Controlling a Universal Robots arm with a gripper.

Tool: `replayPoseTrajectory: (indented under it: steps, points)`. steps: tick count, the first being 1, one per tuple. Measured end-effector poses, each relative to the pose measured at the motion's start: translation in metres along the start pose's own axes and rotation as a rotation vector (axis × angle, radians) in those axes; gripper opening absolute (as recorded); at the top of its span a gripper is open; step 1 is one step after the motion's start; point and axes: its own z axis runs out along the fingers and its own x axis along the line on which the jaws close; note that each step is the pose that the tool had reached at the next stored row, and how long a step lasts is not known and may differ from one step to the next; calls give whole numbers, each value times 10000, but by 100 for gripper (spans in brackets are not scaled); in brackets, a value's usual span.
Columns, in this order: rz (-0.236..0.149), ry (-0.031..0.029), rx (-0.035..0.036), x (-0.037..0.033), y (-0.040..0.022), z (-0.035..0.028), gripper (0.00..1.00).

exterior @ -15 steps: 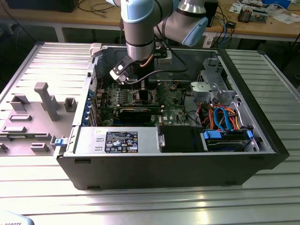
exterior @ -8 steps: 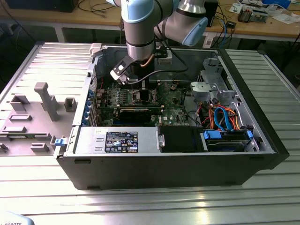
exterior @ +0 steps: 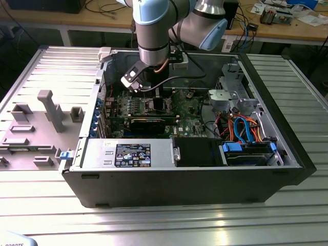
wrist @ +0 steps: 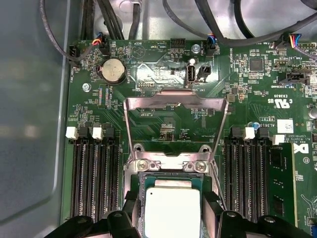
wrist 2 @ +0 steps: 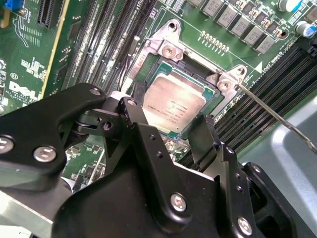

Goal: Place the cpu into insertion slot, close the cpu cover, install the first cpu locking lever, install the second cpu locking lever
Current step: 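Place the cpu into insertion slot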

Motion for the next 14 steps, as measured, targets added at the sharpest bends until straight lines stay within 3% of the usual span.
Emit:
replayPoseTrajectory:
  steps: [14]
  points:
    - [-135,15,2,-28,-7,-2,62]
